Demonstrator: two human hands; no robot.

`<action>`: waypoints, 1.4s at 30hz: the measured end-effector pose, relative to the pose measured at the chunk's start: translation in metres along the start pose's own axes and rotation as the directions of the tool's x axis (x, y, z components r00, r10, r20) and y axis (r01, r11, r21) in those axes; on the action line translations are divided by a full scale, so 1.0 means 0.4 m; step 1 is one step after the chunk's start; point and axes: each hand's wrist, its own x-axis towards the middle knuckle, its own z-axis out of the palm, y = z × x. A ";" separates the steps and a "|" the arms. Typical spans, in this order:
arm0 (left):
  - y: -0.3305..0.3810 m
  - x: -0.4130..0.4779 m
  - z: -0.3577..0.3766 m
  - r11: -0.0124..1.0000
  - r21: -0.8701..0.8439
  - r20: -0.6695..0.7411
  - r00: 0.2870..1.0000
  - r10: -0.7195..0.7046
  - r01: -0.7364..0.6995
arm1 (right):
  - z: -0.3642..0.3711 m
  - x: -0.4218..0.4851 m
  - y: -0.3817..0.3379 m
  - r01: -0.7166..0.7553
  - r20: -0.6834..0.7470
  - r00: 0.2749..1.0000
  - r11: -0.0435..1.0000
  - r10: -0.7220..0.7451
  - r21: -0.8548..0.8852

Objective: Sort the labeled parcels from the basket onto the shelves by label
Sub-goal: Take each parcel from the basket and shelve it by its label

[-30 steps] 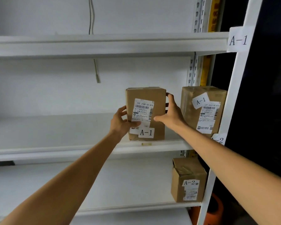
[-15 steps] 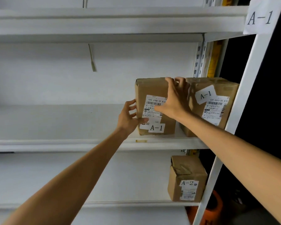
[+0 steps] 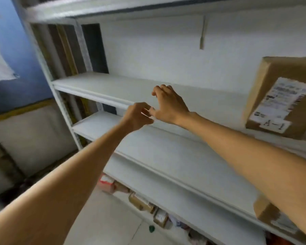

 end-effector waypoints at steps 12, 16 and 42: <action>-0.428 -0.574 -0.536 0.798 0.257 -0.258 0.834 -0.487 0.545 | 0.276 0.052 -0.690 0.463 0.409 0.710 0.817 -0.574 0.343; -0.476 -0.742 -0.616 0.724 0.258 -0.303 0.766 -0.567 0.639 | 0.353 0.013 -0.869 0.504 0.441 0.613 0.754 -0.656 0.420; -0.165 -1.683 -0.275 -0.223 -0.357 -0.572 -0.401 -0.715 0.907 | 0.330 -0.672 -1.481 0.581 0.123 -0.621 -0.349 -0.774 0.735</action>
